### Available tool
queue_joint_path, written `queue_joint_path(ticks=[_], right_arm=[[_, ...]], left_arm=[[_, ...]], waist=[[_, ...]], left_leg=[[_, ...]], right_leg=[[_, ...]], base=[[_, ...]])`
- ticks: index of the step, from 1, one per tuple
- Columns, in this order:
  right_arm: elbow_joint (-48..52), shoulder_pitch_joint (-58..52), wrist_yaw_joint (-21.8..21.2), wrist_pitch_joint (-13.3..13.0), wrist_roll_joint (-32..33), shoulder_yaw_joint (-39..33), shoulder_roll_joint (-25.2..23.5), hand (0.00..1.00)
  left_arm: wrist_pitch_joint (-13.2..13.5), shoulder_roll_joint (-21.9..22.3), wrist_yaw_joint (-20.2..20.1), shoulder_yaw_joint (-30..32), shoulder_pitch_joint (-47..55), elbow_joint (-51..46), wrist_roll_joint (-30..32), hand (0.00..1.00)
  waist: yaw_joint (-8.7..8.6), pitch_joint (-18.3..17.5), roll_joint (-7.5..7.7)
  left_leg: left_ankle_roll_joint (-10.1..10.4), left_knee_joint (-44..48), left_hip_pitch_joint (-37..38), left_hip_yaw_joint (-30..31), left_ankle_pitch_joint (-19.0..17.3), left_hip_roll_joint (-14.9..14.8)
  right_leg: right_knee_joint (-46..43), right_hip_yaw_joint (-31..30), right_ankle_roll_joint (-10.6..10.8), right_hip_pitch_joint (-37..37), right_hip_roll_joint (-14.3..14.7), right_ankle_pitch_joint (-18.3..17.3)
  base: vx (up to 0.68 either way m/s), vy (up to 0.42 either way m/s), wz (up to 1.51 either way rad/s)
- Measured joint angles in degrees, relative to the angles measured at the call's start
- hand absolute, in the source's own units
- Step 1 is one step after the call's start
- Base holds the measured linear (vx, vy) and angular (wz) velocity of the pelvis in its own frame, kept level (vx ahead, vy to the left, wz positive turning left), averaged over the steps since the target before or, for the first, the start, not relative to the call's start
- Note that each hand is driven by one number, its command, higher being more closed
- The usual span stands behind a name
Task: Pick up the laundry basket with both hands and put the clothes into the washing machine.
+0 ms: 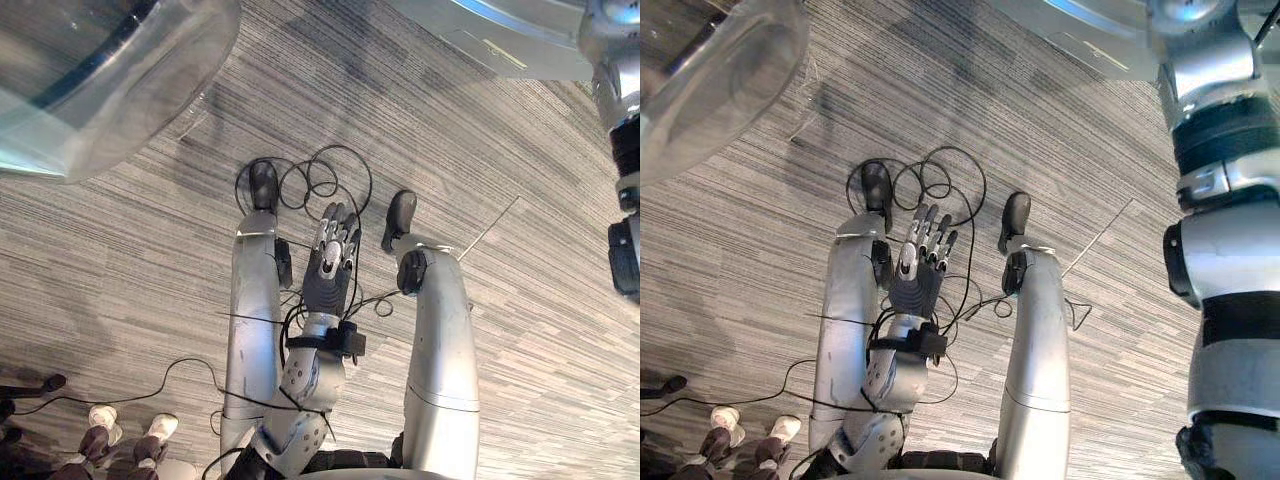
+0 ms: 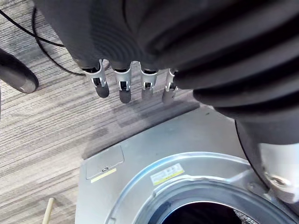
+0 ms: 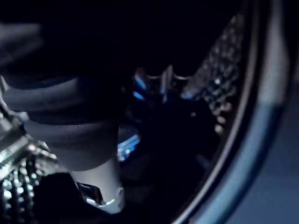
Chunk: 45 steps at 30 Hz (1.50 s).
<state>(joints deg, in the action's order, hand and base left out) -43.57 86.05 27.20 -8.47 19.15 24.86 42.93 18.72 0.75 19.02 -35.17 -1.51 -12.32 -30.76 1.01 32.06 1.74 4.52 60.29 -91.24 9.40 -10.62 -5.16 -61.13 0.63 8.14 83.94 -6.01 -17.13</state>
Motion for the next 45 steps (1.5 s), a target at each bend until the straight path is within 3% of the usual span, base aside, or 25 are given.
queue_joint_path(ticks=[3, 7, 9, 10, 13, 15, 20, 21, 26, 27, 34, 39, 45], right_arm=[[10.1, -6.1, -1.6, -0.7, 1.6, -3.8, 0.4, 0.00], [27.5, -20.5, -1.0, -4.3, 2.9, -12.0, -1.3, 0.00], [35.6, -31.1, 0.5, -6.0, 2.9, -17.5, -6.6, 0.00], [40.1, -39.3, 1.3, -6.9, 2.9, -21.8, -12.3, 0.00], [46.9, -53.2, 1.7, -7.7, 3.1, -24.3, -22.2, 0.00], [52.7, -66.6, 1.1, -7.9, 3.0, -23.4, -31.2, 0.00], [58.3, -84.0, -4.2, -8.3, 2.8, -18.8, -37.9, 0.00], [58.2, -86.8, -5.8, -8.5, 2.7, -17.9, -39.2, 0.00], [49.7, -93.6, -11.2, -8.6, 2.7, -19.0, -42.8, 0.00], [45.4, -94.9, -11.3, -8.4, 2.6, -20.5, -43.8, 0.00], [15.8, -95.3, -11.2, -3.1, 0.4, -32.0, -46.7, 0.00], [1.8, -95.4, -11.4, -0.4, -1.3, -45.4, -47.1, 0.00], [-7.1, -95.7, -12.6, 2.5, -0.6, -58.4, -48.2, 0.00]], left_arm=[[-0.8, 0.6, 0.0, 0.2, -1.0, 1.8, 0.0, 0.00], [-1.6, 0.9, 0.1, 2.5, -2.3, 3.7, 0.0, 0.00], [-2.2, 1.0, 0.2, 3.9, -2.5, 4.4, 0.1, 0.00], [-2.4, 1.0, 0.2, 4.5, -3.1, 6.2, 0.2, 0.00], [-3.6, 1.1, 0.2, 5.4, -3.2, 8.6, 0.7, 0.00], [-5.2, 1.3, 0.2, 7.7, -3.2, 11.3, 2.3, 0.00], [-6.9, 1.3, -0.2, 12.2, -3.2, 16.5, 4.7, 0.00], [-7.1, 1.3, -0.4, 12.8, -3.1, 18.6, 5.3, 0.00], [-7.1, 1.4, -3.1, 17.1, -2.9, 26.2, 6.8, 0.00], [-7.0, 1.5, -3.9, 18.7, -2.6, 28.2, 6.8, 0.00], [-7.2, 0.8, -6.9, 33.2, 1.5, 39.6, 11.3, 0.00], [-10.1, 0.8, -9.0, 42.0, 1.3, 54.7, 19.9, 0.00], [-14.8, 0.6, -9.1, 53.2, 1.6, 67.6, 31.2, 0.00]], waist=[[-0.18, -0.1, 0.07], [-0.20, -0.2, 0.31], [-0.24, -0.3, 0.37], [-0.29, -0.3, 0.40], [-0.31, -0.7, 0.91], [-0.28, -1.0, 1.35], [-0.27, -1.3, 1.39], [-0.29, -2.7, 1.40], [-0.27, -6.3, 1.98], [-0.20, -8.6, 1.98], [-0.02, -18.2, 1.92], [-0.25, -24.5, 0.11], [-1.65, -30.4, -1.13]], left_leg=[[0.1, 0.5, 0.0, 0.0, -0.1, -0.3], [0.1, 1.0, 0.4, 0.0, -0.4, -0.4], [0.1, 1.8, 1.1, -0.1, -1.0, -0.8], [-0.1, 1.8, 2.3, -0.5, -1.6, -0.9], [0.2, 1.8, 4.9, -0.9, -2.2, -1.3], [0.6, 1.5, 8.3, -1.3, -3.2, -2.2], [1.1, -1.8, 17.9, -1.9, -3.7, -2.9], [1.2, -3.2, 20.2, -1.9, -3.7, -3.0], [1.6, -11.5, 36.0, -3.6, -3.4, -4.0], [1.8, -13.9, 39.9, -4.3, -3.1, -4.0], [0.8, -29.9, 65.9, -12.0, -2.2, -5.8], [0.9, -38.0, 76.0, -17.9, -1.0, -6.4], [2.4, -52.6, 88.7, -27.1, 4.1, -6.2]], right_leg=[[-0.1, -0.1, 0.0, -0.1, 0.4, 0.0], [-0.5, -0.3, -0.1, -0.4, 0.5, -0.1], [-1.0, -0.5, -0.4, -1.1, 1.0, -0.3], [-1.3, -0.9, -0.6, -2.0, 1.0, -0.6], [-1.6, -1.3, -1.1, -4.0, 1.3, -1.2], [-1.5, -1.7, -1.8, -6.9, 2.0, -1.9], [0.9, -1.6, -2.6, -15.6, 2.3, -2.5], [2.3, -1.2, -2.8, -17.9, 2.3, -2.5], [11.4, -0.3, -3.2, -33.8, 2.0, -1.7], [14.1, -0.4, -3.1, -37.7, 1.9, -1.2], [35.6, -2.0, -2.7, -62.9, 1.9, 5.2], [47.2, -4.0, -2.3, -71.6, 1.7, 10.5], [56.8, -8.4, -3.2, -76.8, 2.2, 15.5]], base=[[-0.02, 0.030, -0.07], [-0.01, 0.014, -0.02], [-0.02, 0.018, -0.07], [0.00, 0.000, 0.00], [0.00, -0.010, -0.04], [0.02, -0.038, -0.09], [0.04, -0.045, 0.02], [0.08, -0.039, 0.06], [0.14, -0.045, 0.05], [0.20, -0.010, -0.04], [0.21, 0.018, -0.26], [0.13, 0.054, -0.49], [0.03, -0.021, -0.65]])
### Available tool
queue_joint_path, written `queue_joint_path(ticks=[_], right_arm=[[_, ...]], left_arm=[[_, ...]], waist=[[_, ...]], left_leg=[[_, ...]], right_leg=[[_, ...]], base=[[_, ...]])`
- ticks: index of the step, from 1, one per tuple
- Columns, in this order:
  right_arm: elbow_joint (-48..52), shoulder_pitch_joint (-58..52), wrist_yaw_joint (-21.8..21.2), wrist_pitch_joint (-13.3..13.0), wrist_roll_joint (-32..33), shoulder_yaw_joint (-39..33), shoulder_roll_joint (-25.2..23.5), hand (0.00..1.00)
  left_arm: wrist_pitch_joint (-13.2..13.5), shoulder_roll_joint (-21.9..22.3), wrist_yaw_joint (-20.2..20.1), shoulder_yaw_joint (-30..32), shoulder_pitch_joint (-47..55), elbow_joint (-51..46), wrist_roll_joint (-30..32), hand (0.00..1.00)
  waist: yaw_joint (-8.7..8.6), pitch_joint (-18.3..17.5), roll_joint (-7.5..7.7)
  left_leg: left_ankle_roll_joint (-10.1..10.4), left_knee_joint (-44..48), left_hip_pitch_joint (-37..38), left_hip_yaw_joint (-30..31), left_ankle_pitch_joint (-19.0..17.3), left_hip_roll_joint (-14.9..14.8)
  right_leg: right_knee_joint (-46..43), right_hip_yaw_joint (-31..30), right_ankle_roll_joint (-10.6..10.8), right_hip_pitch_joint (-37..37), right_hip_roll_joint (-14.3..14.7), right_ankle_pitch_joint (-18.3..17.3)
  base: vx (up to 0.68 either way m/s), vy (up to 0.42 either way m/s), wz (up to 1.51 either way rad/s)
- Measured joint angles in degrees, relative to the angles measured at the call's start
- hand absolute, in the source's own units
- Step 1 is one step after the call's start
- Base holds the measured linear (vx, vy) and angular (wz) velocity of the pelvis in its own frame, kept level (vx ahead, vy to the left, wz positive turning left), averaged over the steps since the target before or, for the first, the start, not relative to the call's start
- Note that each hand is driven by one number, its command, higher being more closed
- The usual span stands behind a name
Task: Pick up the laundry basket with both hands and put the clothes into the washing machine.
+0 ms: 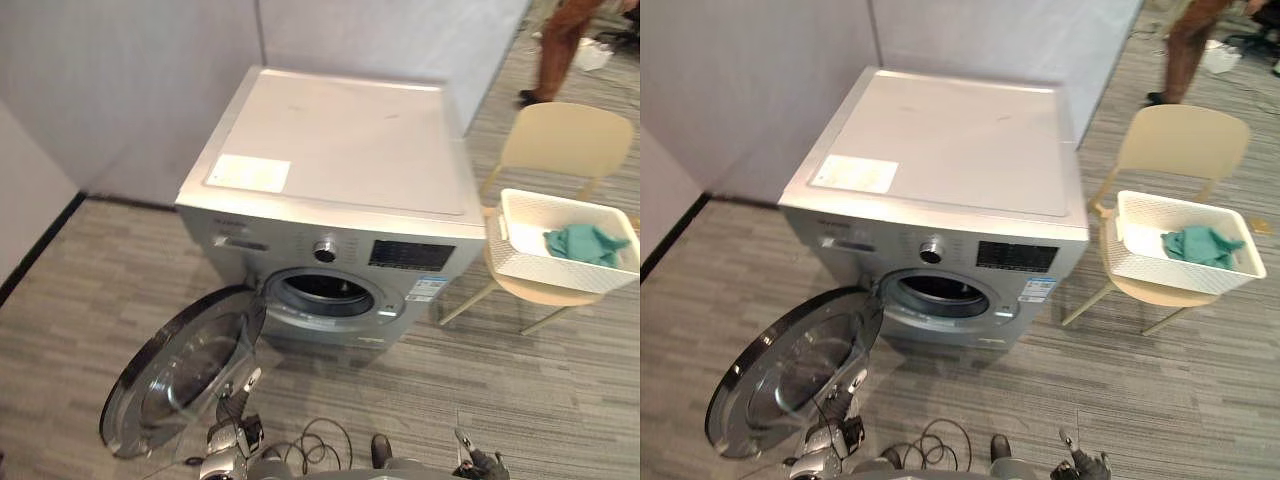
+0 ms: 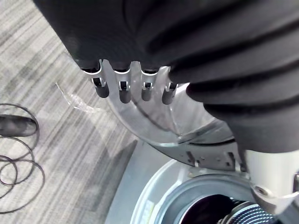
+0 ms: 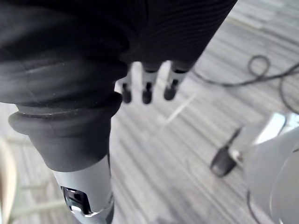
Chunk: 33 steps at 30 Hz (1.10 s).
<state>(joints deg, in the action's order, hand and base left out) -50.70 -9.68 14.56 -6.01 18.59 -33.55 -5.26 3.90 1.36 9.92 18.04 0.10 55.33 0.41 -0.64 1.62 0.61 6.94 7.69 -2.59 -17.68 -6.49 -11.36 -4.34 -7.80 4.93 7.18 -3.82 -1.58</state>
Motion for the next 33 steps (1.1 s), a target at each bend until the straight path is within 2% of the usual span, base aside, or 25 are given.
queue_joint_path(ticks=[4, 6, 9, 10, 12, 13, 14, 15, 16, 17, 18, 20, 21, 22, 24, 25, 26, 27, 28, 29, 30, 31, 32, 33], right_arm=[[-2.3, -1.5, -0.8, 0.4, 1.7, -5.4, -0.4, 0.00], [-2.1, -1.7, -1.0, 0.4, 2.2, -6.0, -0.3, 0.00], [-1.3, -1.4, -1.2, 0.3, 2.2, -3.3, -0.4, 0.00], [-1.0, -1.4, -1.2, 0.3, 2.2, -2.9, -0.5, 0.00], [-0.5, -1.5, -1.1, 0.2, 2.1, -3.1, -0.4, 0.00], [-0.7, -1.5, -1.1, 0.2, 1.9, -3.1, -0.4, 0.00], [-0.9, -1.5, -1.1, 0.3, 1.5, -3.2, -0.5, 0.00], [-0.9, -1.6, -1.0, 0.4, 1.1, -3.4, -0.4, 0.00], [-0.9, -1.6, -0.9, 0.6, 0.8, -3.7, -0.4, 0.00], [-1.5, -1.5, -0.8, 1.1, -0.1, -5.1, -0.4, 0.00], [-3.0, -1.2, -0.8, 1.6, -0.9, -6.8, -0.3, 0.00], [-5.5, -1.1, -1.0, 2.4, -1.0, -7.5, -0.1, 0.00], [-7.4, -1.0, -1.2, 3.1, -1.0, -7.2, 0.2, 0.00], [-7.4, -1.0, -1.3, 3.2, -0.9, -7.2, 0.3, 0.00], [-7.2, -0.8, -2.1, 3.1, -0.9, -6.6, 0.2, 0.00], [-6.8, -0.8, -2.3, 3.1, -0.9, -6.1, 0.2, 0.00], [-6.3, -0.6, -2.4, 3.2, -1.0, -5.5, 0.2, 0.00], [-4.4, -0.7, -2.4, 2.9, -1.2, -2.9, 0.5, 0.00], [-2.8, -0.6, -2.3, 2.8, -1.5, -0.8, 0.3, 0.00], [-1.6, 0.0, -2.3, 2.7, -1.9, 0.5, 0.6, 0.00], [0.3, 1.3, -2.2, 2.5, -3.3, 2.8, 1.2, 0.00], [2.4, 2.0, -2.3, 2.5, -3.6, 5.3, 1.5, 0.00], [3.1, 2.4, -2.3, 2.5, -3.8, 6.5, 1.4, 0.00], [4.2, 3.0, -2.3, 2.6, -5.4, 9.0, 0.9, 0.00]], left_arm=[[-0.9, 1.8, 0.1, 2.8, 0.2, 1.7, 5.1, 0.00], [-0.9, 2.1, 0.0, 2.7, 0.4, 1.7, 5.1, 0.00], [-0.9, 2.1, -0.1, 2.1, 0.1, 1.5, 5.5, 0.00], [-0.9, 2.4, -0.3, 2.2, 0.2, 1.5, 6.0, 0.00], [-1.3, 2.9, -0.9, 2.6, 0.9, 1.5, 6.9, 0.00], [-1.4, 2.9, -1.0, 2.7, 1.0, 1.5, 6.9, 0.00], [-1.5, 2.9, -1.0, 2.8, 0.9, 1.5, 6.8, 0.00], [-1.5, 2.9, -1.0, 2.8, 0.9, 1.5, 6.7, 0.00], [-1.5, 2.9, -1.0, 2.8, 0.8, 1.5, 5.7, 0.00], [-1.4, 3.0, -1.0, 2.8, 0.6, 1.5, 4.2, 0.00], [-1.3, 3.1, -1.2, 2.5, -0.3, 1.6, 3.4, 0.00], [-1.1, 3.0, -1.1, 3.0, -1.2, 1.5, 2.4, 0.00], [-1.0, 3.2, -1.1, 3.9, -1.2, 1.4, 2.3, 0.00], [-0.9, 3.2, -1.0, 4.9, -1.1, 1.4, 2.0, 0.00], [-0.9, 2.6, -0.8, 9.6, 0.4, 1.4, 1.2, 0.00], [-0.9, 2.6, -0.7, 10.6, 1.0, 1.3, 1.2, 0.00], [-1.1, 2.7, -0.6, 11.8, 1.8, 1.2, 1.2, 0.00], [-1.6, 3.0, 0.2, 12.6, 3.1, 1.2, 0.6, 0.00], [-1.9, 3.0, 0.3, 12.9, 3.9, 1.2, 0.2, 0.00], [-2.0, 3.3, 0.3, 12.9, 4.2, 0.9, -0.1, 0.00], [-2.0, 3.6, 0.2, 12.4, 4.2, 0.9, -0.5, 0.00], [-2.0, 3.6, 0.2, 11.0, 4.4, 1.0, -1.1, 0.00], [-2.0, 3.5, 0.2, 10.7, 4.7, 0.9, -1.6, 0.00], [-1.8, 3.5, 0.2, 10.1, 5.1, 0.5, -2.4, 0.00]], waist=[[-0.79, -1.3, -1.05], [-1.57, -1.0, -0.72], [-1.67, 0.4, -0.13], [-1.71, 1.4, 0.29], [-1.66, 2.2, -0.72], [-1.66, 2.1, -0.61], [-1.62, 2.1, -0.45], [-1.65, 2.1, -0.50], [-1.73, 2.1, -0.69], [-1.75, 2.3, -1.57], [-1.96, 2.3, -1.61], [-1.94, 2.6, -2.15], [-1.92, 2.7, -2.29], [-1.97, 2.6, -2.39], [-2.81, 2.8, -2.12], [-2.78, 2.8, -2.14], [-2.41, 3.0, -2.45], [-1.24, 3.2, -2.38], [-0.56, 3.7, -1.53], [0.22, 3.9, -2.15], [0.85, 4.4, -3.19], [1.44, 4.6, -3.86], [1.85, 4.7, -3.99], [2.10, 4.8, -3.80]], left_leg=[[0.8, -5.5, 4.8, -4.9, 1.7, 0.2], [1.1, -5.1, 5.5, -7.2, 1.5, -0.2], [2.3, 0.9, 4.9, -12.0, -2.6, -2.3], [2.3, 3.6, 5.3, -14.2, -3.9, -3.7], [3.0, 5.5, 7.1, -17.8, -5.2, -6.1], [3.3, 5.5, 8.0, -19.1, -5.4, -6.5], [4.1, 5.6, 10.0, -21.3, -5.9, -7.1], [4.3, 5.1, 11.5, -22.3, -6.0, -7.6], [4.4, 4.7, 12.2, -22.7, -5.9, -7.4], [5.0, 3.5, 12.9, -22.7, -5.3, -7.6], [4.9, 1.7, 13.6, -21.7, -3.9, -7.1], [4.7, 0.2, 14.4, -20.8, -1.3, -6.1], [4.7, 0.3, 15.4, -20.0, 0.7, -5.5], [4.7, 0.8, 15.9, -19.7, 1.1, -5.7], [4.7, 10.8, 15.3, -17.4, 1.1, -9.3], [4.3, 15.2, 14.2, -16.4, 1.3, -11.1], [-0.1, 22.7, 11.9, -14.1, 2.3, -13.8], [-11.9, 34.8, 6.4, -7.4, 9.1, -16.3], [-13.0, 41.2, 3.0, -1.7, 13.8, -16.3], [-11.6, 45.0, 0.8, 1.8, 12.7, -15.5], [-8.5, 50.7, -4.0, 7.3, 9.1, -11.3], [-7.6, 52.3, -8.0, 10.6, 8.5, -6.3], [-7.4, 52.8, -9.8, 11.9, 8.0, -4.2], [-5.9, 54.4, -12.4, 13.0, 3.5, -1.4]], right_leg=[[1.6, -4.6, -0.6, 0.1, 1.8, 1.4], [1.2, -6.5, -0.6, 0.9, 2.9, 1.5], [-2.7, -10.3, 0.1, 4.4, 5.0, 0.7], [-3.9, -7.8, -0.9, 5.3, 4.9, -0.6], [-4.2, 2.7, -3.5, 5.7, 2.4, -1.8], [-4.5, 6.7, -3.7, 5.7, 1.3, -1.7], [-5.7, 13.8, -4.6, 5.8, -0.5, -0.5], [-6.4, 15.9, -3.9, 5.6, -1.2, 1.1], [-6.9, 15.7, -2.7, 5.5, -0.9, 1.5], [-7.5, 15.4, -2.0, 5.3, -0.1, 1.5], [-8.0, 15.2, -1.3, 5.0, -0.1, 0.7], [-9.2, 15.6, -1.1, 4.8, -0.9, -0.5], [-11.9, 15.6, -1.2, 4.6, -1.4, -2.7], [-13.3, 15.6, -1.2, 4.5, -1.5, -3.9], [-17.9, 15.2, -2.1, 2.9, -0.8, -8.3], [-18.6, 15.0, -2.4, 2.4, 0.0, -9.2], [-19.6, 14.1, -3.3, 2.0, 1.2, -10.4], [-21.2, 11.7, -4.8, 1.7, 3.3, -12.2], [-21.4, 9.2, -5.7, 1.3, 4.3, -12.7], [-21.7, 7.6, -6.8, 1.2, 5.4, -13.3], [-22.0, 4.3, -7.8, 1.2, 6.8, -14.0], [-21.8, 1.7, -8.2, 0.9, 7.8, -14.2], [-21.8, 0.4, -8.3, 0.6, 8.1, -14.4], [-21.2, -2.2, -8.5, -0.7, 8.7, -14.8]], base=[[0.00, -0.025, -0.65], [-0.03, -0.033, -0.69], [-0.04, -0.037, -0.92], [-0.07, -0.022, -1.15], [-0.04, 0.008, -0.97], [0.07, 0.033, -0.94], [0.13, 0.022, -0.88], [0.11, 0.022, -0.80], [0.17, -0.026, -0.50], [0.16, -0.042, -0.23], [0.19, -0.053, -0.06], [0.13, -0.044, 0.17], [0.15, -0.068, 0.14], [0.19, -0.109, 0.08], [0.16, -0.160, -0.11], [0.14, -0.237, -0.34], [0.14, -0.350, -0.77], [0.14, -0.348, -1.13], [0.12, -0.227, -1.28], [0.11, -0.060, -1.37], [0.13, -0.010, -1.44], [0.14, -0.012, -1.39], [0.18, 0.029, -1.24], [0.30, 0.073, -1.01]])
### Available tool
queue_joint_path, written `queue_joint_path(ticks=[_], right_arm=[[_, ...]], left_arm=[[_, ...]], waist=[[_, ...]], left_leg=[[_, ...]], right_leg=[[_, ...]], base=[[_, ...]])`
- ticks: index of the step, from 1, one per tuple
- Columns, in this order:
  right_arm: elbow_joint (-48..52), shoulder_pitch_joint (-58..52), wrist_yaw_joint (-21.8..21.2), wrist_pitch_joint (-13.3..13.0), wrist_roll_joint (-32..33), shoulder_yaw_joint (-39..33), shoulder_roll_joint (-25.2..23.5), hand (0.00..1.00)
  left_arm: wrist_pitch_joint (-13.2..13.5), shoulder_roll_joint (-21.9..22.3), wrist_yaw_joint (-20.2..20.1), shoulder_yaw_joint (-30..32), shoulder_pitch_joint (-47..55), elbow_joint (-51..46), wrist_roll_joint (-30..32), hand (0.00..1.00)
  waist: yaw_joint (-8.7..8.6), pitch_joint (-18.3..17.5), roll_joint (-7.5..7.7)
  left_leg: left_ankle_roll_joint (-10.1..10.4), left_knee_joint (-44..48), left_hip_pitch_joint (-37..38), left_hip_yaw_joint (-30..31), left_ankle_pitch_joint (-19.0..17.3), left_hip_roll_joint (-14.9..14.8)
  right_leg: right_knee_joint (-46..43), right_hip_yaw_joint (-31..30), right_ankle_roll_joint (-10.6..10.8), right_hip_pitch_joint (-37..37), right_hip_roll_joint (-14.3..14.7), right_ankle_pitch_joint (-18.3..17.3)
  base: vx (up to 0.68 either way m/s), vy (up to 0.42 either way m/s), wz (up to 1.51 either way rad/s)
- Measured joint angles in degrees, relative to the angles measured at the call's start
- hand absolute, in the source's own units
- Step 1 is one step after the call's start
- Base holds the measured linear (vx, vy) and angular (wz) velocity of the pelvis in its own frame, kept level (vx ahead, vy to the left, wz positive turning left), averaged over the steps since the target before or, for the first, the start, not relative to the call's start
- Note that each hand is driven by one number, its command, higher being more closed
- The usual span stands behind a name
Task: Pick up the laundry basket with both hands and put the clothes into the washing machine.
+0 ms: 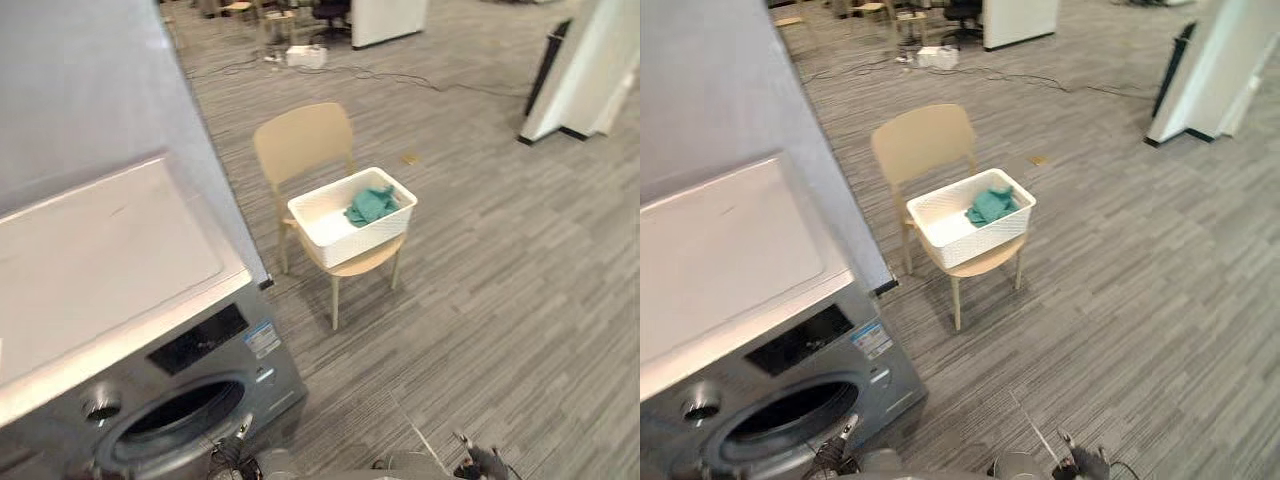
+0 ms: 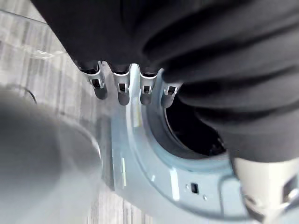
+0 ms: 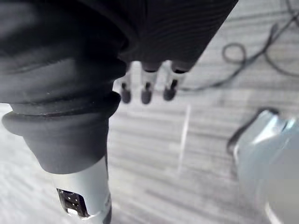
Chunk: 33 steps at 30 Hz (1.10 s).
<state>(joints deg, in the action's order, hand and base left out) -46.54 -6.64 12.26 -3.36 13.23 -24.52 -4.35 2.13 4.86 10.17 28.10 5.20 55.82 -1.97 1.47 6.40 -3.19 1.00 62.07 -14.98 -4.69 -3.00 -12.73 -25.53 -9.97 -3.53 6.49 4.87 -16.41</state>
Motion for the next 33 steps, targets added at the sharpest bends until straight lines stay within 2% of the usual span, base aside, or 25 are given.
queue_joint_path(ticks=[2, 3, 5, 6, 8, 10, 11, 12, 13, 14, 15, 16, 17, 18, 19, 20, 21, 22, 23, 24, 25, 27, 29, 31, 33], right_arm=[[2.4, -0.1, -0.1, 0.0, -1.9, 3.3, -0.4, 0.00], [3.9, 0.2, -0.1, 0.0, -3.0, 5.6, -0.1, 0.00], [5.7, 0.6, -0.6, -0.1, -5.3, 8.1, 0.2, 0.00], [6.1, 0.8, -1.3, -0.1, -6.8, 9.3, 0.4, 0.00], [6.4, 0.4, -1.5, -0.1, -8.5, 9.5, 0.3, 0.00], [5.8, 0.1, -2.6, 0.3, -9.3, 10.1, 0.3, 0.00], [5.5, -0.4, -2.6, 0.4, -9.4, 10.6, 0.3, 0.00], [5.1, 0.0, -2.8, 0.4, -9.4, 11.5, 0.3, 0.00], [5.0, 0.0, -3.2, 0.4, -9.4, 11.2, 0.3, 0.00], [4.5, -0.4, -3.7, 0.0, -9.4, 9.1, 0.3, 0.00], [2.4, -0.9, -3.6, 0.0, -9.4, 6.1, 0.2, 0.00], [1.8, -1.4, -3.6, 0.2, -9.3, 4.9, 0.6, 0.00], [1.2, -2.3, -3.5, 0.6, -9.3, 2.6, 1.1, 0.00], [0.7, -2.9, -3.5, 1.1, -9.3, 1.1, 1.2, 0.00], [-0.2, -3.3, -3.4, 1.7, -9.3, -1.1, 1.4, 0.00], [-0.6, -3.7, -3.4, 2.0, -9.2, -2.0, 1.4, 0.00], [-1.5, -4.4, -3.1, 2.2, -8.9, -4.1, 1.7, 0.00], [-2.8, -5.5, -2.8, 2.7, -8.9, -4.3, 1.9, 0.00], [-3.4, -6.1, -2.7, 2.8, -8.9, -4.2, 1.6, 0.00], [-5.4, -6.7, -2.7, 3.1, -8.6, -4.8, 1.2, 0.00], [-6.2, -6.8, -2.5, 3.6, -8.7, -5.1, 2.6, 0.00], [-6.4, -5.9, -2.6, 3.5, -8.8, -5.1, 2.8, 0.00], [-8.4, -4.7, -3.0, 3.7, -8.8, -4.6, 3.2, 0.00], [-9.0, -4.4, -3.7, 3.8, -9.2, -3.2, 3.8, 0.00], [-9.0, -4.3, -3.7, 3.8, -9.3, -2.0, 4.2, 0.00]], left_arm=[[0.5, -0.1, 0.0, -1.1, 0.8, -1.6, -0.2, 0.00], [0.8, -0.1, -0.1, -1.6, 1.0, -1.9, -0.2, 0.00], [1.0, 0.1, -0.1, -1.7, 1.2, -2.0, -0.2, 0.00], [-0.7, 0.7, 1.5, 0.5, 1.6, -1.7, -3.2, 0.00], [-2.0, 0.9, 1.8, 1.7, 1.4, -1.9, -5.8, 0.00], [-5.3, 0.8, 0.1, 2.0, 1.5, -2.1, -9.7, 0.00], [-6.4, 0.3, 0.5, 3.2, 1.0, -1.8, -10.0, 0.00], [-5.8, -0.8, 0.8, 3.6, 2.9, -1.7, -9.1, 0.00], [-5.4, -1.3, 0.8, 3.8, 4.0, -1.5, -8.4, 0.00], [-4.8, -2.2, 1.6, 4.4, 5.2, -0.6, -7.0, 0.00], [-4.6, -2.6, 2.1, 4.3, 5.3, 0.4, -6.0, 0.00], [-4.5, -2.7, 2.3, 3.6, 5.2, 0.4, -5.7, 0.00], [-3.9, -2.7, 3.2, 3.2, 5.2, 0.0, -4.8, 0.00], [-3.7, -2.9, 4.4, 3.4, 5.1, -0.4, -4.1, 0.00], [-3.6, -2.9, 5.4, 3.6, 5.0, -0.6, -4.0, 0.00], [-3.6, -2.8, 5.5, 3.7, 5.0, -0.4, -4.0, 0.00], [-3.7, -2.7, 5.5, 3.7, 5.1, -0.2, -4.0, 0.00], [-3.5, -3.3, 4.9, 3.4, 5.1, -0.3, -4.0, 0.00], [-3.3, -3.4, 4.4, 3.5, 5.1, -0.4, -3.9, 0.00], [-2.9, -2.7, 4.3, 4.3, 4.0, 0.2, -3.9, 0.00], [-1.9, -0.1, 3.0, 6.3, 3.7, 0.3, -3.8, 0.00], [-0.4, 0.5, 0.9, 5.9, 3.3, -0.1, -2.3, 0.00], [0.1, 1.0, -0.1, 5.2, 2.2, 0.0, -1.5, 0.00], [0.3, 1.1, -0.1, 5.7, 2.4, 0.0, -1.3, 0.00], [0.4, 0.7, -0.1, 6.4, 2.4, -0.6, -1.7, 0.00]], waist=[[0.12, 0.2, 0.23], [1.05, 0.1, 0.32], [1.48, 0.0, 0.61], [2.34, -0.8, 0.73], [2.86, -0.9, 1.53], [3.70, -0.9, 1.51], [4.20, 0.1, 3.14], [4.43, 0.5, 5.00], [4.42, 0.6, 5.91], [4.18, 0.6, 6.92], [3.89, 0.6, 6.96], [3.82, 0.7, 6.58], [3.68, 0.8, 5.63], [3.52, 1.3, 6.64], [3.23, 2.0, 6.56], [3.10, 2.4, 5.82], [2.29, 3.1, 4.49], [2.01, 3.1, 4.09], [2.01, 2.9, 4.82], [1.64, 2.9, 4.98], [1.11, 0.9, 3.28], [0.73, -0.3, 2.77], [0.54, -1.2, 3.20], [-0.35, -2.0, 2.75], [-0.54, -2.5, 3.49]], left_leg=[[1.2, -3.8, -2.4, 0.0, -5.7, 3.5], [1.8, -11.5, -2.6, 0.3, -8.7, 6.0], [3.1, -26.8, -0.8, 1.7, -10.6, 9.0], [1.1, -31.7, 1.6, 0.7, -14.1, 10.0], [-0.3, -32.6, 1.7, -0.7, -14.9, 11.5], [-0.2, -35.1, 4.9, -1.4, -14.8, 12.4], [0.0, -37.7, 8.9, -1.2, -14.6, 13.5], [0.0, -39.9, 13.0, -2.2, -14.7, 14.7], [0.2, -40.8, 15.0, -3.2, -14.8, 15.2], [0.6, -42.6, 18.2, -3.6, -15.1, 16.0], [0.6, -44.9, 20.5, -2.8, -15.1, 15.5], [0.6, -45.8, 21.4, -1.7, -14.9, 14.3], [2.0, -47.3, 21.7, -1.5, -14.0, 12.9], [2.7, -48.0, 21.9, -1.5, -13.5, 12.6], [2.9, -48.6, 22.4, -0.9, -13.5, 11.7], [3.0, -49.3, 23.3, -0.4, -13.5, 10.9], [3.9, -49.9, 24.8, 0.6, -13.6, 8.9], [5.9, -49.8, 25.6, 2.3, -14.7, 7.3], [7.1, -49.9, 26.2, 3.4, -15.5, 7.5], [8.8, -50.0, 27.3, 6.2, -16.8, 6.0], [8.3, -49.8, 26.8, 9.0, -16.6, 4.4], [6.3, -48.9, 26.2, 9.4, -14.6, 3.5], [8.4, -47.8, 25.5, 9.4, -11.6, 1.6], [7.8, -41.7, 22.6, 10.2, -11.0, -0.9], [2.6, -34.4, 18.5, 11.4, -7.7, -1.7]], right_leg=[[1.1, -2.7, 0.3, -2.8, -0.1, -1.0], [1.3, -5.0, 0.8, -3.7, -0.5, -2.0], [1.0, -8.2, 2.3, -4.5, -1.2, -3.9], [0.9, -10.8, 3.5, -4.4, -1.9, -4.7], [2.1, -11.8, 4.7, -4.9, -3.9, -4.3], [-1.1, -11.9, 5.8, -5.5, -4.4, -3.8], [-7.8, -11.6, 7.2, -4.8, -4.2, -4.4], [-20.0, -11.0, 9.8, -1.7, -3.4, -3.4], [-25.9, -10.1, 12.3, 0.2, -2.8, -1.6], [-35.2, -7.3, 12.6, 4.0, -2.9, 4.6], [-40.3, -3.8, 11.2, 6.7, -3.4, 12.6], [-41.8, -2.3, 11.7, 7.9, -3.3, 16.5], [-46.1, -0.5, 11.2, 11.7, -3.1, 18.0], [-49.3, -0.4, 9.1, 15.2, -4.4, 11.8], [-49.2, -0.7, 6.8, 19.0, -7.6, 5.2], [-46.7, -1.3, 6.4, 19.9, -9.0, 3.3], [-36.8, -3.3, 8.0, 19.1, -10.8, 1.3], [-22.8, -6.2, 10.2, 16.3, -13.0, 1.5], [-13.7, -6.8, 10.6, 13.9, -14.7, 3.6], [-7.2, -6.6, 16.8, 10.2, -15.2, 3.9], [-6.1, -3.9, 15.1, 9.3, -13.3, 2.3], [-7.5, -2.1, 14.2, 9.6, -12.8, 0.8], [-9.7, -0.4, 12.8, 9.2, -12.1, -0.4], [-10.1, 3.4, 10.9, 7.0, -10.9, -1.7], [-9.4, 6.1, 9.6, 5.2, -10.3, -2.3]], base=[[0.29, 0.087, -0.85], [0.25, 0.161, -0.76], [0.39, 0.258, -0.93], [0.42, 0.241, -0.73], [0.43, 0.216, -0.12], [0.42, 0.146, 0.36], [0.29, -0.060, 0.24], [0.25, -0.095, 0.05], [0.20, -0.096, -0.26], [0.16, -0.104, -0.06], [0.17, -0.123, 0.13], [0.20, -0.274, 0.40], [0.17, -0.263, 0.29], [0.20, -0.343, 0.27], [0.13, -0.231, 0.14], [0.22, -0.308, 0.36], [0.29, -0.340, 0.57], [0.31, -0.369, 0.67], [0.34, -0.502, 0.67], [0.30, -0.501, 0.66], [0.23, -0.412, 0.52], [0.17, -0.247, 0.30], [0.19, -0.275, 0.41], [0.14, -0.210, 0.60], [0.11, -0.199, 0.60]])
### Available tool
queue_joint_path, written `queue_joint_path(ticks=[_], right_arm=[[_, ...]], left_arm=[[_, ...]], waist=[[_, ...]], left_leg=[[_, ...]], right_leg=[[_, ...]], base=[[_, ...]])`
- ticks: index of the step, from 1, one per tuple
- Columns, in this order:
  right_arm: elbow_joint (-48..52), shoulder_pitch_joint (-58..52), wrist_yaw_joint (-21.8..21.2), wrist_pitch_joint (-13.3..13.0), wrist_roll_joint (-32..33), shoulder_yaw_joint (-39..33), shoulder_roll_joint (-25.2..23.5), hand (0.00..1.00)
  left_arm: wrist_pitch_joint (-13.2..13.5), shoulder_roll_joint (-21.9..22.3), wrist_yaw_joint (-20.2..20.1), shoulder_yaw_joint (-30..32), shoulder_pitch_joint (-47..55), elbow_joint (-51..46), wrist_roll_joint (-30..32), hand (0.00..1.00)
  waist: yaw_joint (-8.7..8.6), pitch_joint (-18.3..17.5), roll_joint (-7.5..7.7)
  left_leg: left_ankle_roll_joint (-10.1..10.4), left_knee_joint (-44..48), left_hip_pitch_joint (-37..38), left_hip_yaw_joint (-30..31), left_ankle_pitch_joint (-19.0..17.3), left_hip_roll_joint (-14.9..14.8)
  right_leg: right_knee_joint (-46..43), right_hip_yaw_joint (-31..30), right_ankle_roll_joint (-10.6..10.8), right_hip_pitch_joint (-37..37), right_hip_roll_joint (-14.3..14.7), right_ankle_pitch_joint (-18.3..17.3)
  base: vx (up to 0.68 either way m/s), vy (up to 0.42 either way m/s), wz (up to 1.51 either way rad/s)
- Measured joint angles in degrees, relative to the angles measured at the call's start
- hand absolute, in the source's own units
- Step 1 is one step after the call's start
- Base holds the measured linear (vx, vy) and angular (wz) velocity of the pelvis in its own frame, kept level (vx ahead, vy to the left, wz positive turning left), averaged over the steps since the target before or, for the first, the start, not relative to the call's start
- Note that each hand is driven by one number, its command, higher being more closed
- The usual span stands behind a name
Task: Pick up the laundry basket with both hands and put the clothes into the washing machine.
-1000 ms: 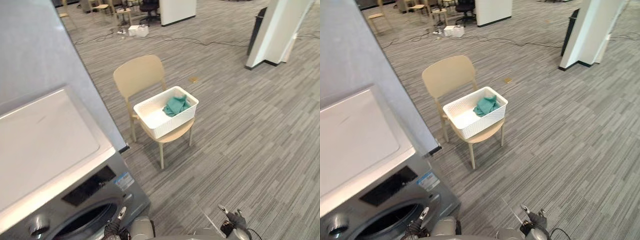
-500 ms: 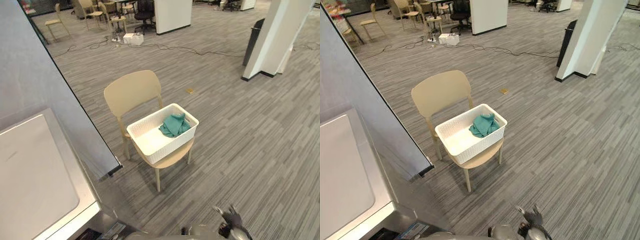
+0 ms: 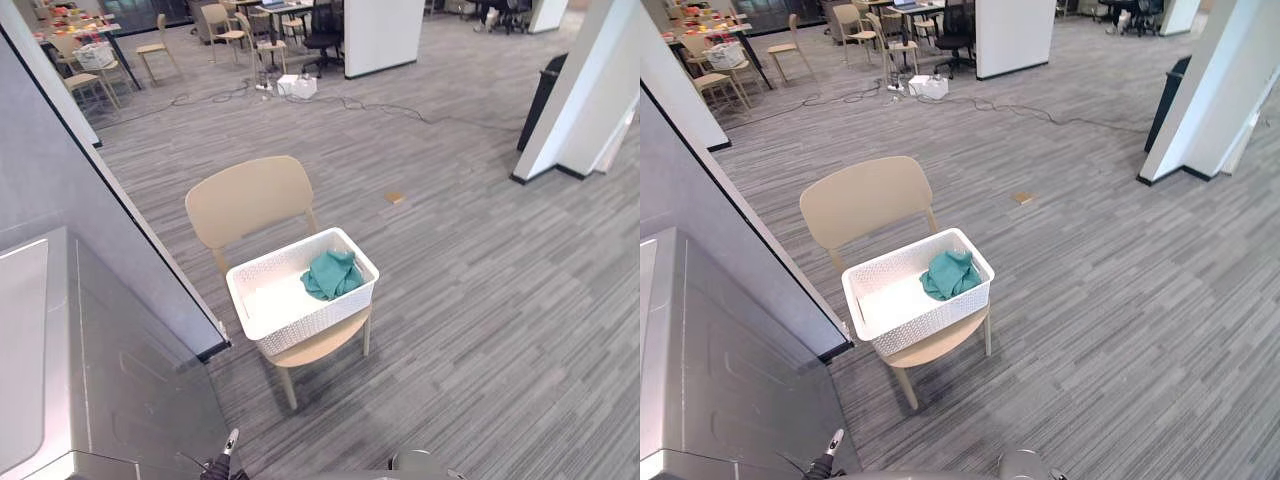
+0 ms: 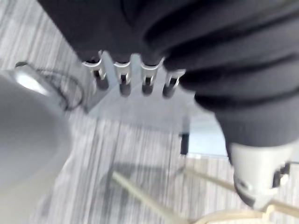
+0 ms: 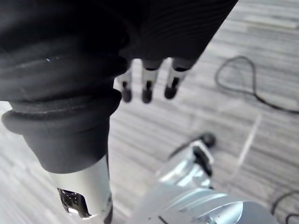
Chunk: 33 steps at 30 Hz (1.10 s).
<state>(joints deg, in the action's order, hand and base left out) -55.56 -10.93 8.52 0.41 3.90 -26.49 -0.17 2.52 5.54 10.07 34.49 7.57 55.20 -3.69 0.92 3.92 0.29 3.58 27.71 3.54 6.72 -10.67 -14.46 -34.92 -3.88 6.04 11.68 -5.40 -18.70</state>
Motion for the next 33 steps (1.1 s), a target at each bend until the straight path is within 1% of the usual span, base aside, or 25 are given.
queue_joint_path(ticks=[1, 2, 3, 4, 5, 7, 9, 10, 12, 15, 17, 18, 20, 22, 23, 24, 25, 26, 27, 28, 29, 30, 31, 32, 33], right_arm=[[0.4, 0.5, 0.0, -0.1, 0.0, 0.5, 0.1, 0.00], [0.4, 0.6, 0.0, -0.1, 0.0, 0.5, 0.1, 0.00], [0.9, 1.2, 0.0, -0.2, 0.2, 0.2, -0.1, 0.00], [0.9, 1.4, 0.0, -0.2, 0.4, -0.1, 0.0, 0.00], [1.3, 1.6, 0.0, -0.2, 0.7, -0.9, -0.1, 0.00], [2.7, 1.7, 0.1, -0.2, 1.2, -2.8, 0.6, 0.00], [2.9, 2.4, 0.1, -0.2, 1.2, -5.6, 0.2, 0.00], [2.9, 3.0, 0.1, -0.2, 1.3, -7.4, -0.8, 0.00], [3.0, 3.3, 0.2, -0.3, 2.6, -8.5, -1.3, 0.00], [4.4, 4.9, 0.2, -0.5, 3.3, -7.0, -3.0, 0.00], [5.9, 4.6, 0.2, -1.5, 4.0, -5.0, -4.1, 0.00], [7.3, 3.8, 0.1, -1.6, 5.0, -4.2, -4.5, 0.00], [9.8, 2.6, 0.0, -1.6, 5.1, -3.5, -4.7, 0.00], [13.6, -0.1, 0.0, -1.6, 5.1, -2.6, -4.5, 0.00], [17.3, -2.9, 0.1, -1.5, 5.2, -1.6, -4.2, 0.00], [21.7, -5.5, 0.3, -1.5, 5.3, -1.2, -3.9, 0.00], [24.1, -6.4, 0.4, -1.5, 5.5, -1.1, -3.9, 0.00], [30.4, -7.9, 1.0, -1.5, 5.7, -0.8, -3.9, 0.00], [37.6, -8.9, 1.8, -2.1, 5.5, -0.3, -3.9, 0.00], [38.8, -9.0, 1.9, -2.3, 5.5, -0.3, -3.9, 0.00], [43.8, -9.7, 2.5, -2.4, 5.3, 0.1, -4.2, 0.00], [48.1, -10.5, 2.9, -2.6, 4.5, 0.7, -4.4, 0.00], [50.3, -11.2, 3.0, -2.7, 4.3, 0.7, -4.6, 0.00], [52.9, -11.3, 3.5, -2.9, 4.3, -0.8, -3.3, 0.00], [56.3, -11.4, 3.9, -2.9, 4.3, -2.2, -2.8, 0.00]], left_arm=[[0.0, -0.1, 0.0, 0.0, -0.1, -0.5, -0.4, 0.00], [0.0, -0.1, 0.0, 0.0, -0.1, -0.5, -0.4, 0.00], [0.0, -0.4, -0.1, -0.3, 0.0, -0.6, -0.7, 0.00], [-0.1, -0.7, -0.1, -0.7, -0.1, -0.6, -0.8, 0.00], [-0.1, -1.1, -0.1, -1.2, -0.5, -0.6, -0.8, 0.00], [0.0, -0.9, -0.2, -3.0, -1.0, -0.6, -0.8, 0.00], [-0.1, -0.8, -0.2, -3.9, -0.9, -0.3, -0.6, 0.00], [-0.2, -0.9, -0.3, -4.2, -1.0, 0.2, -0.5, 0.00], [-0.5, -1.3, -0.5, -4.5, -1.1, 1.1, -0.1, 0.00], [-1.1, -1.2, -0.7, -2.9, -1.1, 1.7, -0.1, 0.00], [-1.1, -0.9, -0.7, -3.0, -1.2, 1.8, -0.1, 0.00], [-1.2, -0.8, -0.7, -3.3, -1.6, 1.9, -0.1, 0.00], [-1.1, -1.1, -0.8, -3.6, -2.1, 1.9, -0.1, 0.00], [-1.1, -1.8, -1.1, -3.6, -2.2, 1.7, -0.1, 0.00], [-1.4, -1.9, -1.1, -4.3, -2.3, 1.7, -0.1, 0.00], [-1.6, -2.0, -1.1, -5.4, -2.3, 1.5, -0.1, 0.00], [-1.6, -2.2, -1.1, -5.9, -2.3, 1.3, 0.0, 0.00], [-1.6, -2.5, -1.1, -7.7, -2.4, 1.0, 0.2, 0.00], [-1.5, -2.5, -1.0, -8.8, -2.6, 0.9, 1.1, 0.00], [-1.5, -2.6, -1.0, -9.2, -2.6, 0.9, 1.2, 0.00], [-1.4, -2.7, -1.0, -10.3, -2.7, 0.8, 1.7, 0.00], [-1.1, -3.7, -1.1, -11.4, -2.7, 0.6, 2.1, 0.00], [-0.9, -4.4, -1.2, -11.8, -2.9, 0.6, 2.2, 0.00], [-1.3, -3.1, -1.3, -12.0, -3.8, 1.6, 2.4, 0.00], [-1.1, -1.3, -1.4, -11.8, -3.8, 1.5, 3.2, 0.00]], waist=[[0.25, 0.0, 0.03], [0.47, 0.0, 0.00], [1.08, 0.0, 0.51], [1.04, 0.1, 0.95], [0.95, 0.1, 0.73], [0.44, 0.0, -0.25], [0.03, 0.0, -0.36], [-0.05, -0.2, 0.20], [-0.06, -0.4, 0.52], [0.06, -0.4, 0.56], [-0.10, 0.0, 0.92], [0.02, -0.1, 0.69], [0.00, 0.3, 1.50], [-0.26, 1.0, 2.94], [-0.96, 1.5, 2.61], [-1.87, 1.9, 1.75], [-1.98, 1.9, 1.84], [-2.39, 1.8, 1.39], [-3.22, 2.0, 1.15], [-3.23, 2.0, 1.12], [-3.11, 1.8, 0.88], [-3.29, 1.7, 2.31], [-3.34, 1.5, 3.52], [-3.37, 1.4, 1.90], [-3.10, 0.9, 0.00]], left_leg=[[-3.7, 7.6, -4.6, -1.6, 5.4, -2.1], [-3.6, 8.5, -5.3, -2.1, 6.4, -2.6], [-2.1, 9.7, -6.3, -4.2, 10.5, -3.9], [-1.4, 9.4, -6.6, -5.5, 12.1, -4.4], [-0.5, 9.6, -7.3, -8.9, 11.8, -4.7], [0.6, 11.4, -9.0, -15.3, 5.9, -2.3], [0.5, 3.5, -7.3, -23.3, 0.3, 1.8], [0.3, -3.3, -5.2, -27.2, -0.9, 3.0], [-0.9, -11.4, -2.5, -28.0, 0.0, 5.2], [-0.9, -16.2, -0.7, -27.3, 2.2, 7.6], [-1.1, -18.0, 1.0, -27.6, 2.1, 8.6], [-2.1, -19.1, 2.2, -27.5, 1.1, 9.3], [-2.9, -21.1, 4.1, -27.4, 0.4, 11.2], [-3.9, -21.4, 5.7, -26.1, -0.2, 13.0], [-4.4, -21.2, 6.4, -23.8, -0.7, 12.8], [-4.9, -21.1, 6.6, -21.6, -0.9, 11.8], [-4.9, -21.1, 6.6, -20.7, -0.9, 11.5], [-4.7, -21.1, 6.4, -19.2, -1.0, 10.7], [-3.3, -21.1, 6.5, -17.7, -1.3, 9.0], [-3.0, -21.1, 6.5, -17.4, -1.4, 8.5], [-1.0, -20.9, 6.7, -16.2, -1.9, 6.9], [1.2, -20.7, 6.9, -14.4, -2.4, 6.3], [2.5, -20.8, 7.0, -13.3, -2.5, 6.3], [4.5, -21.2, 7.0, -10.9, -1.8, 3.8], [6.0, -21.6, 7.0, -10.1, -0.7, 3.1]], right_leg=[[2.1, 2.2, -1.1, -2.5, 1.1, 0.4], [2.3, 2.4, -1.6, -2.9, 1.4, 0.5], [3.1, 3.5, -2.3, -4.6, 1.4, 0.4], [3.6, 4.1, -2.6, -5.4, 1.2, 0.4], [5.4, 6.6, -3.3, -6.9, 0.3, 0.6], [8.7, 11.0, -3.7, -9.4, -1.2, 1.2], [11.7, 15.9, -3.7, -11.2, -2.2, 2.2], [12.4, 17.9, -3.4, -11.8, -3.1, 2.4], [14.4, 19.7, -3.5, -12.7, -4.0, 3.9], [16.3, 19.4, -3.3, -13.4, -4.9, 5.3], [13.4, 18.9, -3.3, -13.2, -6.0, 5.4], [8.7, 17.3, -3.2, -11.4, -6.7, 5.3], [-3.1, 13.0, -2.6, -6.0, -8.5, 5.7], [-17.3, 6.5, -3.4, 0.6, -9.5, 10.8], [-23.5, 3.1, -4.1, 3.8, -8.0, 17.8], [-28.0, -0.1, -2.9, 5.8, -5.9, 20.3], [-29.5, -1.4, -2.1, 6.9, -4.9, 18.6], [-29.5, -2.6, -2.1, 8.9, -4.4, 14.2], [-23.3, -3.2, -2.1, 9.7, -4.9, 10.9], [-21.4, -3.4, -2.0, 9.6, -4.9, 10.5], [-11.1, -4.2, -1.7, 8.2, -4.9, 10.0], [2.1, -5.5, -0.4, 4.4, -5.3, 11.8], [6.6, -7.5, 3.2, 2.7, -5.8, 11.0], [7.0, -5.2, 2.8, 1.1, -3.6, 9.4], [7.2, -3.9, 2.0, 1.0, -2.4, 8.8]], base=[[0.09, -0.180, 0.36], [0.14, -0.240, 0.36], [0.09, -0.095, 0.25], [0.13, -0.162, 0.66], [0.07, -0.144, 1.04], [0.02, -0.076, 1.20], [0.05, 0.023, 1.25], [0.08, 0.034, 1.10], [0.07, 0.048, 0.84], [0.05, 0.097, 0.18], [0.03, 0.097, -0.11], [0.01, 0.105, -0.05], [0.03, 0.098, 0.04], [0.06, 0.015, 0.35], [0.12, -0.055, 0.87], [0.14, -0.083, 0.93], [0.16, -0.134, 0.90], [0.22, -0.265, 0.82], [0.19, -0.235, 0.70], [0.29, -0.385, 0.59], [0.28, -0.394, 0.50], [0.34, -0.496, 0.63], [0.25, -0.368, 0.76], [0.23, -0.297, 0.58], [0.28, -0.282, 0.61]])
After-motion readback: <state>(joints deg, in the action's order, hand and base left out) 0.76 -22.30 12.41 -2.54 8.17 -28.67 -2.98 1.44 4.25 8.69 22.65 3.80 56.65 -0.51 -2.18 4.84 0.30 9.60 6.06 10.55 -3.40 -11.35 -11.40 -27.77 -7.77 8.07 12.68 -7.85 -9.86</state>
